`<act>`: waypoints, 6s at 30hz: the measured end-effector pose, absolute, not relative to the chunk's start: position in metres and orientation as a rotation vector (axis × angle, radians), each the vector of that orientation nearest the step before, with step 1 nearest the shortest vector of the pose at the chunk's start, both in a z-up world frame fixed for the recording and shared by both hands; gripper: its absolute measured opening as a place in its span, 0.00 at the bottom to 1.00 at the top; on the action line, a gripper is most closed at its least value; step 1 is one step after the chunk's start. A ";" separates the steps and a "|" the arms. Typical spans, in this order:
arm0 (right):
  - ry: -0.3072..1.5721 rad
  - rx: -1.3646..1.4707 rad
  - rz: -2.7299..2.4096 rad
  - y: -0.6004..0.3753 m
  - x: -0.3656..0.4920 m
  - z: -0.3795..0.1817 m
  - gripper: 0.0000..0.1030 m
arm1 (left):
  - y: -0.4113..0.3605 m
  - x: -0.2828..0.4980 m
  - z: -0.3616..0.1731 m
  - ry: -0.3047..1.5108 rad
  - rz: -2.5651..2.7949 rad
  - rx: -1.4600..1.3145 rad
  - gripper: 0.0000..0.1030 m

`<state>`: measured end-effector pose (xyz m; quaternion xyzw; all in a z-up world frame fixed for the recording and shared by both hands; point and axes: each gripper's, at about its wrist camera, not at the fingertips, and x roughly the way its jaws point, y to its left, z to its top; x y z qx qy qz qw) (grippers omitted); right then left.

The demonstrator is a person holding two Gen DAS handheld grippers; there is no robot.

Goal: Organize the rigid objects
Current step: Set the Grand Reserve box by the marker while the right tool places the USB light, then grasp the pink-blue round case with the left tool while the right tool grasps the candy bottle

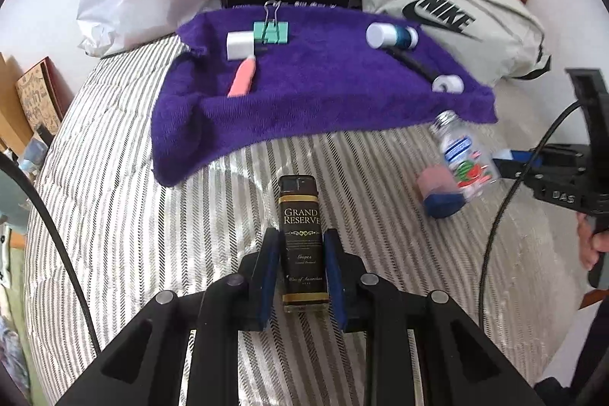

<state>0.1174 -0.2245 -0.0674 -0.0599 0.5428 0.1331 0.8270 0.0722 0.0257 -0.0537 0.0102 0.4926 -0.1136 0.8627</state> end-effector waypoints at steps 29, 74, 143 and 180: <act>1.164 -0.103 0.329 -0.227 0.115 -0.067 0.23 | 0.010 0.088 -0.068 1.076 -0.215 0.109 0.22; 1.154 -0.124 0.432 -0.190 0.252 -0.048 0.23 | 0.009 0.231 -0.050 1.058 -0.291 0.073 0.22; 1.095 0.161 0.279 -0.289 0.074 -0.031 0.72 | -0.087 0.093 -0.069 1.079 -0.301 0.197 0.47; 1.156 -0.076 0.323 -0.167 0.133 -0.075 0.61 | 0.016 0.087 -0.053 1.011 -0.209 0.047 0.35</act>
